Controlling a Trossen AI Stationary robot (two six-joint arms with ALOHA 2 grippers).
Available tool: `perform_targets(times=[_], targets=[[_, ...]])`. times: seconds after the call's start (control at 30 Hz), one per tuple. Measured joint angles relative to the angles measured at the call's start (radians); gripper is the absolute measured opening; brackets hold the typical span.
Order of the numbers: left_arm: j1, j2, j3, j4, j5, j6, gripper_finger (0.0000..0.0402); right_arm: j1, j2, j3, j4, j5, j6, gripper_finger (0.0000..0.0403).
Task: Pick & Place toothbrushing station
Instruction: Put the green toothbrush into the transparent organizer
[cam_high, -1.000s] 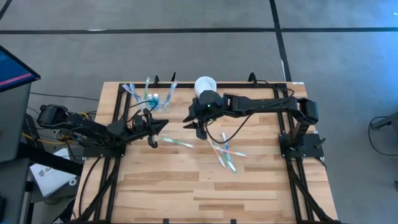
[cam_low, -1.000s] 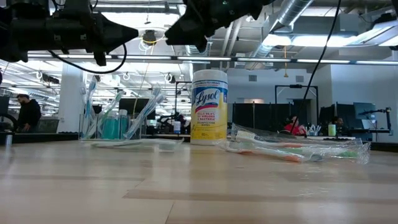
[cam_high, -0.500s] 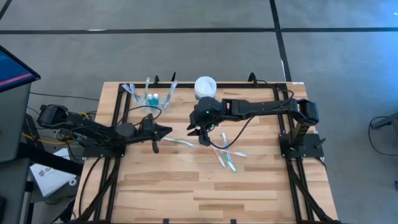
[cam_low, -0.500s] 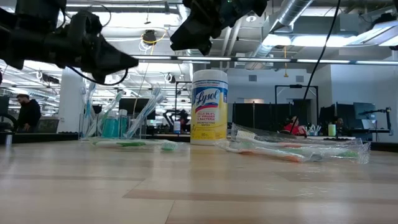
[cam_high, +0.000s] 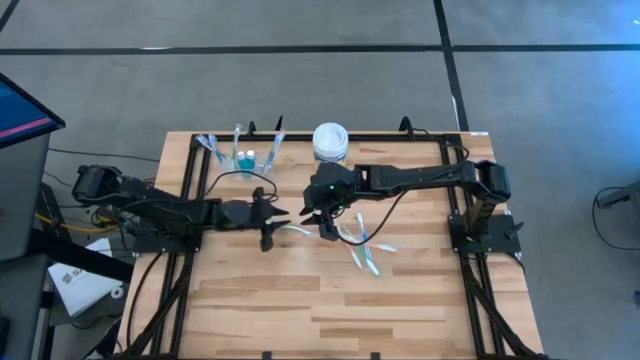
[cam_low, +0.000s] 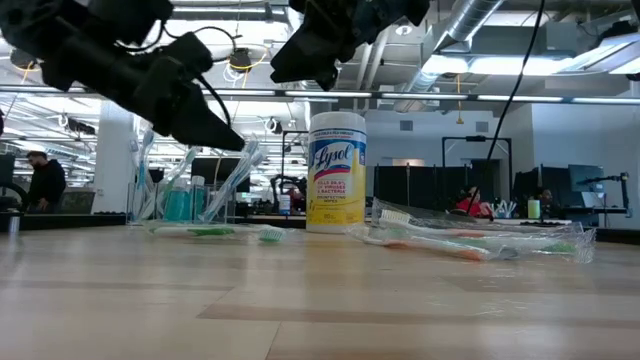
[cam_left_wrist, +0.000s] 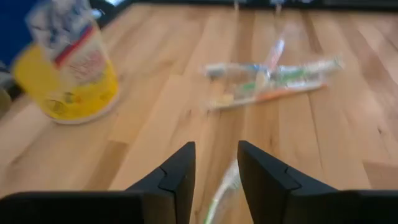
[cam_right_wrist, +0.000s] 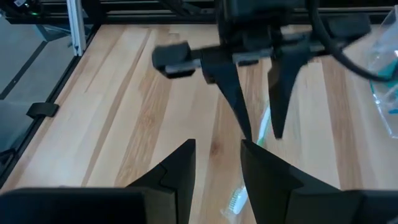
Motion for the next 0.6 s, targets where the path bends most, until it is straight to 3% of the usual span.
perform_targets(times=[0.23, 0.6], targets=[[0.000, 0.121, 0.100, -0.141, 0.038, 0.006, 0.0117, 0.016, 0.000, 0.000, -0.015, 0.000, 0.000, 0.0118], [0.000, 0.232, 0.140, -0.166, 0.089, 0.058, 0.0126, 0.057, 0.000, 0.000, -0.022, 0.000, 0.000, 0.0118]])
